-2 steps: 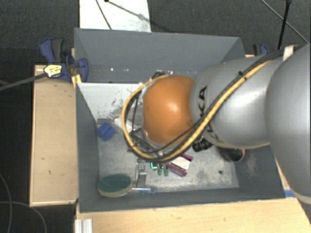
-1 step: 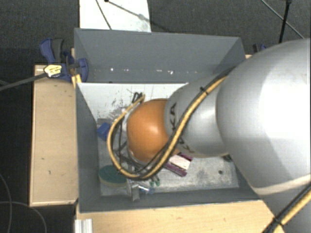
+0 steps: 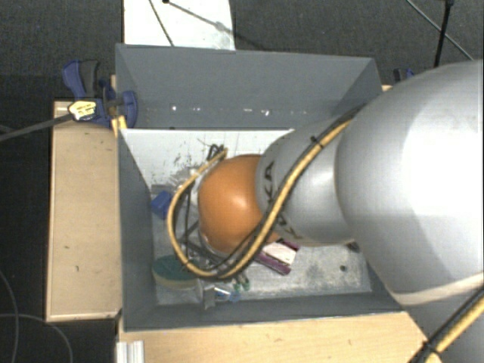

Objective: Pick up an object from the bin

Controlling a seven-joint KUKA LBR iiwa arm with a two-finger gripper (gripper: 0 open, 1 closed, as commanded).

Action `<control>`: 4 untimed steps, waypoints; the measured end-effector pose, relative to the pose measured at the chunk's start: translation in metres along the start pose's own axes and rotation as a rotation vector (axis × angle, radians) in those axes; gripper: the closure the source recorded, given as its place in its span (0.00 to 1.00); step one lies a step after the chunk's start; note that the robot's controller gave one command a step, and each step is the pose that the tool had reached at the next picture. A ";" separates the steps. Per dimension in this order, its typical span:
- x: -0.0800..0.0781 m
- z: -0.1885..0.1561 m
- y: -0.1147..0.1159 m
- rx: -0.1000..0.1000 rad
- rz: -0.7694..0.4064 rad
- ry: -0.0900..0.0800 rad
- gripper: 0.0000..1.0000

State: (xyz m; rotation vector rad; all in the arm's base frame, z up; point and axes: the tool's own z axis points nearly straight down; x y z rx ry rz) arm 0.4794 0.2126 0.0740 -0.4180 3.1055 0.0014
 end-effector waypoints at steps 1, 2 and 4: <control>-0.003 -0.020 -0.004 0.004 -0.040 0.005 1.00; -0.004 -0.089 -0.007 -0.001 -0.030 -0.001 1.00; -0.024 0.008 0.010 -0.001 -0.122 0.013 0.00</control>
Offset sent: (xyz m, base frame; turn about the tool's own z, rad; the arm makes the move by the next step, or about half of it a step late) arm 0.0010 -0.0007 0.0172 -0.0454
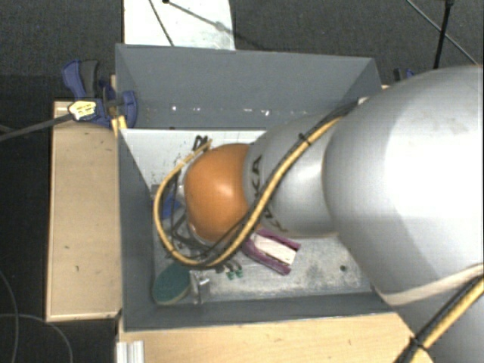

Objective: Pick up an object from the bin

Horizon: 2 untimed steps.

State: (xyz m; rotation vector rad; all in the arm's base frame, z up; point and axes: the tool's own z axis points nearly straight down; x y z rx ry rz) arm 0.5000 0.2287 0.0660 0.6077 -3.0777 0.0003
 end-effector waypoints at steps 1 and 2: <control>-0.001 -0.004 -0.002 0.001 0.008 -0.004 1.00; 0.012 -0.136 -0.007 0.000 0.021 -0.014 1.00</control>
Offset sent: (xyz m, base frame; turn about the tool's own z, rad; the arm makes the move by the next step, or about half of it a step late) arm 0.0000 0.0000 0.0000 0.0000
